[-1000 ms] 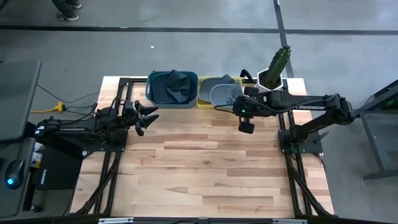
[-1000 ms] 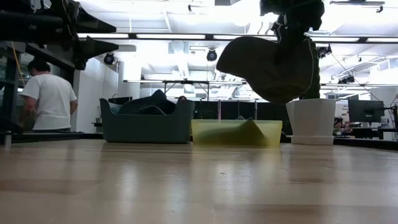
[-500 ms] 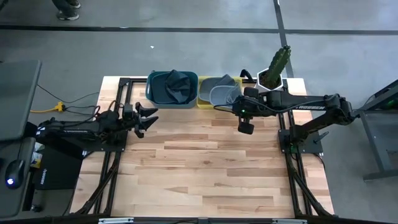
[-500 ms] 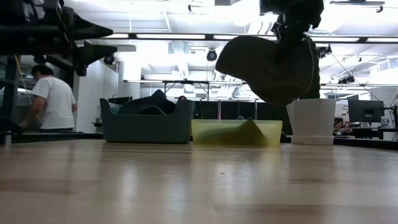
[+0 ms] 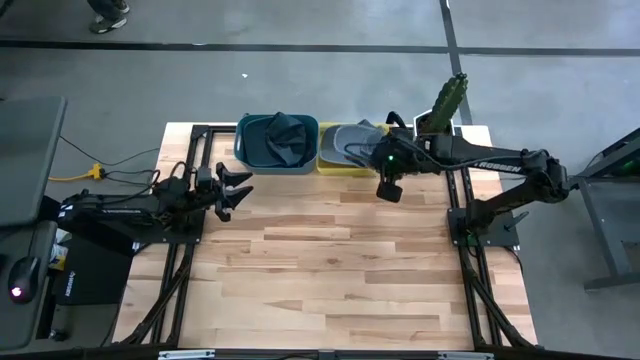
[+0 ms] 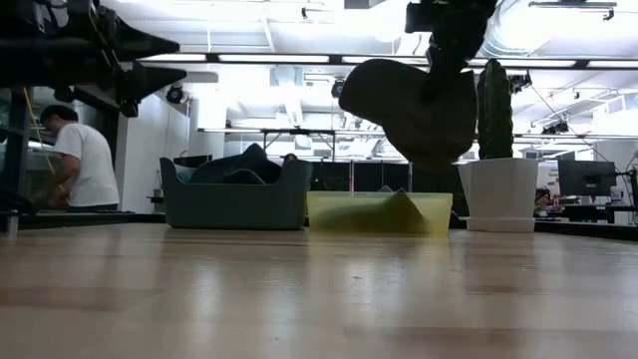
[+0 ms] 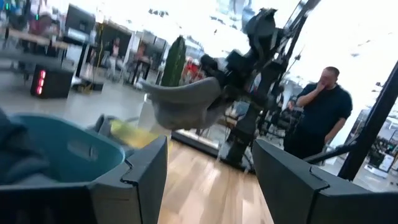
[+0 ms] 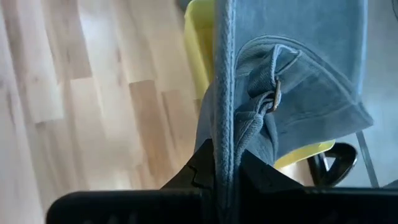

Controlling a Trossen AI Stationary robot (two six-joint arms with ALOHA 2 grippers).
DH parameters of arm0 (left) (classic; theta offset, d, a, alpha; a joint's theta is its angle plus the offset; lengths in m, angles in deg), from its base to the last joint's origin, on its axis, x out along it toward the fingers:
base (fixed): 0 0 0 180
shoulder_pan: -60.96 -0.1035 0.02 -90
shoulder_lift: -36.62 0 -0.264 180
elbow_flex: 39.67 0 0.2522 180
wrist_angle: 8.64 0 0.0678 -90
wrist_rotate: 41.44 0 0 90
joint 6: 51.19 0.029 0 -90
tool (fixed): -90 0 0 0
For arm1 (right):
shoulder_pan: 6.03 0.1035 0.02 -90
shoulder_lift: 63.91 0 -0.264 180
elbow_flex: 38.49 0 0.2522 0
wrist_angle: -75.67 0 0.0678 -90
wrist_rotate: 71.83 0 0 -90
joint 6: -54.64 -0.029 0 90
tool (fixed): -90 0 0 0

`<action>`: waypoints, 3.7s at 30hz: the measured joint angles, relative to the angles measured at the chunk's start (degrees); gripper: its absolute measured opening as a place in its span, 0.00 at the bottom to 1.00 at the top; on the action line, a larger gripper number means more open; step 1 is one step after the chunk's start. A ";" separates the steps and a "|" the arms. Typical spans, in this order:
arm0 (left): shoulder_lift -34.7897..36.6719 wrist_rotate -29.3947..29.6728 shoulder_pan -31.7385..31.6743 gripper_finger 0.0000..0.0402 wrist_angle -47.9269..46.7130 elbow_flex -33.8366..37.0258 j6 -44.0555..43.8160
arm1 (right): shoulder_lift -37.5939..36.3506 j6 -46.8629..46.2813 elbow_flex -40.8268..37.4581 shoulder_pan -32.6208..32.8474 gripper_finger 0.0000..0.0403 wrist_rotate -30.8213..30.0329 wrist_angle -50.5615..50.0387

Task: Pick & Place hat
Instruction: Put the gray cap into the yellow bin, then return to Home Position

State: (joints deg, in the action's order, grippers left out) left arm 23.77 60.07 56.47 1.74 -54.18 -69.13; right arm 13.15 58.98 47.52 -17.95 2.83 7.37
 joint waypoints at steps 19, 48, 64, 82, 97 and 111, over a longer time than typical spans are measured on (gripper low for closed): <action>11.12 -0.86 0.00 0.53 1.84 0.07 4.43 | 8.92 25.25 0.07 -15.57 0.04 2.96 15.67; 11.39 -0.94 0.00 0.53 -7.84 -1.12 4.15 | 24.99 29.37 0.02 -21.88 0.04 10.21 18.87; 11.37 -0.99 0.00 0.53 -21.27 -1.25 4.17 | 25.38 25.48 0.01 -21.95 0.07 17.24 20.49; 11.37 -1.17 0.00 0.53 -24.66 -1.44 4.15 | 24.69 23.98 0.02 -22.93 0.38 19.09 16.88; 11.37 -0.92 0.00 0.53 -24.61 -1.40 4.15 | 16.44 21.71 0.00 -22.93 0.33 24.90 14.83; 11.37 -0.92 0.00 0.53 -24.61 -1.38 4.16 | 7.63 12.16 0.00 -21.43 0.09 43.11 13.91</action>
State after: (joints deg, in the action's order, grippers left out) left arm 35.14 59.15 56.47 -22.87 -55.56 -64.98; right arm 20.78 71.14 47.52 -39.38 45.94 21.28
